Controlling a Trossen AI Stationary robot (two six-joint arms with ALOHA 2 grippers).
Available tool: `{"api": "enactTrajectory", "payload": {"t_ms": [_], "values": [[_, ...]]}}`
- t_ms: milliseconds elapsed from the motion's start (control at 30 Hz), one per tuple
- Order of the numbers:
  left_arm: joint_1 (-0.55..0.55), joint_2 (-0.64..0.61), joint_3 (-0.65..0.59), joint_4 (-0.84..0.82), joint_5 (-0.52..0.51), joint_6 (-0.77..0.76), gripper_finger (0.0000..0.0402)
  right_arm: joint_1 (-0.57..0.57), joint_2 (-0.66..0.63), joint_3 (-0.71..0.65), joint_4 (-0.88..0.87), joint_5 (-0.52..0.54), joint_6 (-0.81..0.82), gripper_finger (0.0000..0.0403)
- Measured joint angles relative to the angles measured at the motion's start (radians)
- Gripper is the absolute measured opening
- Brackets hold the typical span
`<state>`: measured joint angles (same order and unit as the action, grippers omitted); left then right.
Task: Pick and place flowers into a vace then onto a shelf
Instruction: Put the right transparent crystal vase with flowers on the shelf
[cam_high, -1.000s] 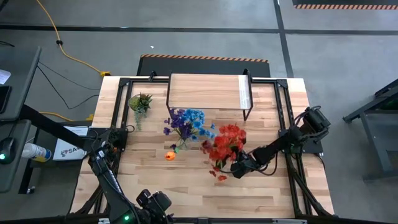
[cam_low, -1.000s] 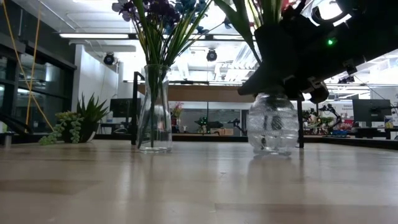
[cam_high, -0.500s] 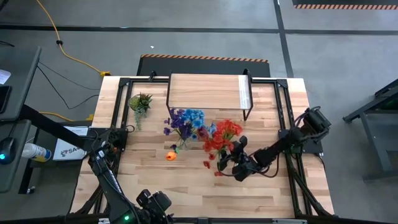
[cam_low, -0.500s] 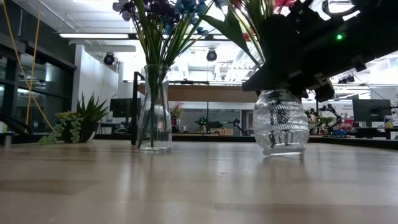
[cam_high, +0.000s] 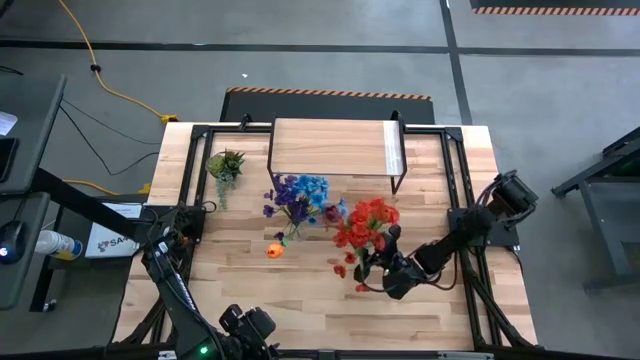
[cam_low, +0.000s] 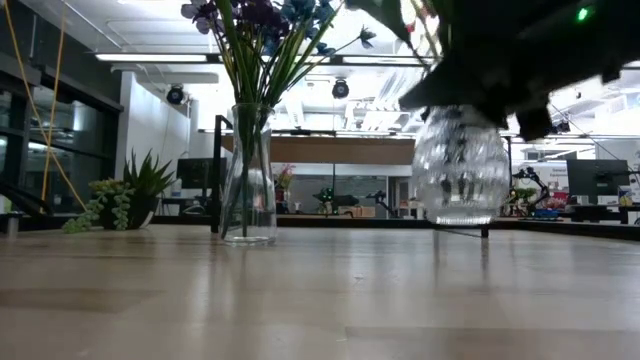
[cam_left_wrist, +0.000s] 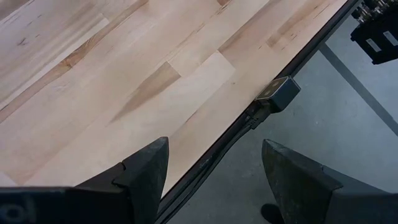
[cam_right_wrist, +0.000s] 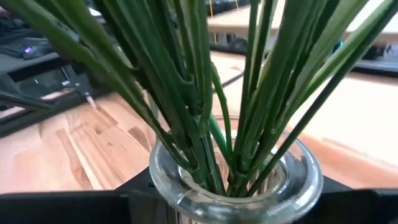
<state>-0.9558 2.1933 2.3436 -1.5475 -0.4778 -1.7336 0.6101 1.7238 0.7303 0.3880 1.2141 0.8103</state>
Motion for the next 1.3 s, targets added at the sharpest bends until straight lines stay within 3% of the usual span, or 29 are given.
{"api": "enactTrajectory", "payload": {"t_ms": [567, 833, 933, 1300], "values": [[0.0, 0.0, 0.0, 0.004, 0.0, -0.005, 0.0291, 0.173, -0.326, 0.0, 0.002, 0.16, -0.364, 0.0147], [0.0, 0.0, 0.0, 0.004, 0.0, -0.011, 0.0291, 0.301, -0.446, 0.002, 0.016, 0.317, -0.495, 0.0147], [0.0, 0.0, 0.0, 0.005, 0.0, -0.025, 0.0291, 0.341, -0.466, 0.002, 0.059, 0.359, -0.578, 0.0147], [0.0, 0.0, 0.0, 0.038, -0.012, -0.032, 0.0291, 0.355, -0.479, 0.002, 0.369, 0.359, -0.931, 0.0147]]}}
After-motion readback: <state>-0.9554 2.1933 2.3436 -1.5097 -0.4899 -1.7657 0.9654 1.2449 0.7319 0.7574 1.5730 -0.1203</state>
